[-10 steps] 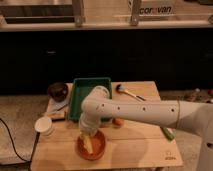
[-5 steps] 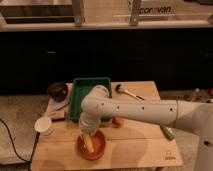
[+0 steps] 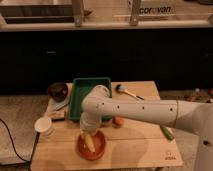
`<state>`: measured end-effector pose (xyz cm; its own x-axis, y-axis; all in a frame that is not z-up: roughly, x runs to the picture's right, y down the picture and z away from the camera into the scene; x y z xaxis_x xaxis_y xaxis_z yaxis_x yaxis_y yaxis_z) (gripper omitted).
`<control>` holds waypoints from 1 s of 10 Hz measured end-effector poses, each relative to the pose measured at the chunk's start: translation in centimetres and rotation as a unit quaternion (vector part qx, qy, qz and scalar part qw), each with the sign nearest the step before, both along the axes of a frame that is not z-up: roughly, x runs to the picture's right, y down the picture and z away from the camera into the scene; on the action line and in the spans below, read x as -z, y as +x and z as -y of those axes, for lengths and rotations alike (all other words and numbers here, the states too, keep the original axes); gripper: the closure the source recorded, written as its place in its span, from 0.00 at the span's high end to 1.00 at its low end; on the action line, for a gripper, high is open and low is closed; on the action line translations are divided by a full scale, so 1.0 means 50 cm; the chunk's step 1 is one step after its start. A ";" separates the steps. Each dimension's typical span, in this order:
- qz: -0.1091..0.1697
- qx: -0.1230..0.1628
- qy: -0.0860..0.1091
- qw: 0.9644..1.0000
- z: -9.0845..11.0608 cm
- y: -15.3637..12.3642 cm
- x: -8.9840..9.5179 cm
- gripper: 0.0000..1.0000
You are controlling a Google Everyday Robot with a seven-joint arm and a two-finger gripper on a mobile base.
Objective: Place banana in red bowl
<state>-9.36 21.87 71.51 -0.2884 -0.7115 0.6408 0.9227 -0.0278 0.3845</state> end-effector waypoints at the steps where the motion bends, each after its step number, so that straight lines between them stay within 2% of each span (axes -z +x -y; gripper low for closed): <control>1: -0.008 -0.003 -0.002 1.000 0.001 0.005 -0.003 0.49; 4: -0.032 -0.015 -0.010 0.999 0.004 0.026 -0.014 0.77; 5: -0.037 -0.017 -0.015 0.999 0.004 0.030 -0.018 0.80; 10: -0.051 -0.021 -0.032 0.998 0.003 0.038 -0.030 0.80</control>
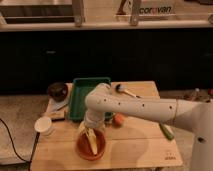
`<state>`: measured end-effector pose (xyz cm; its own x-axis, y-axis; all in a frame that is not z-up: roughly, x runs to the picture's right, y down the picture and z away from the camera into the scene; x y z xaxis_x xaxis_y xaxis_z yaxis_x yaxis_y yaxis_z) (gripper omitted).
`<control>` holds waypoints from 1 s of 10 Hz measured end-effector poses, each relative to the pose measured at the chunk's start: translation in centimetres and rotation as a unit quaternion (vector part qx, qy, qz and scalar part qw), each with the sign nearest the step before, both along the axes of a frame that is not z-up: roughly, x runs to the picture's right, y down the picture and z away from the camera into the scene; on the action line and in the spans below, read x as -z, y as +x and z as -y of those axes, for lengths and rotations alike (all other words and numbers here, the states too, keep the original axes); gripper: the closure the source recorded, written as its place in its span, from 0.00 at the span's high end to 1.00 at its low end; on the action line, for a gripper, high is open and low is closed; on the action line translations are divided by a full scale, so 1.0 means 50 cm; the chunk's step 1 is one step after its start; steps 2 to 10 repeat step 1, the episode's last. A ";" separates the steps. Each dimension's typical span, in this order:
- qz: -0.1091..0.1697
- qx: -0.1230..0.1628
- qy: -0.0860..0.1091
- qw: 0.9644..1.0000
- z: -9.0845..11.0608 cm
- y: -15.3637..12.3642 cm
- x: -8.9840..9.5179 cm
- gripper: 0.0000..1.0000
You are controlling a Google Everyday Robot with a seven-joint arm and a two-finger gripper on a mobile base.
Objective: Place banana in red bowl
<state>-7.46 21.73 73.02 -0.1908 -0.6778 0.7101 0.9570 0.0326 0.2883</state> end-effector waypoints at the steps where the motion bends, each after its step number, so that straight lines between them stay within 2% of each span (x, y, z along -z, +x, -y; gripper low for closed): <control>1: -0.001 -0.002 -0.001 1.000 0.001 0.001 -0.001 0.80; 10: -0.001 -0.002 -0.001 1.000 0.001 0.001 -0.001 0.80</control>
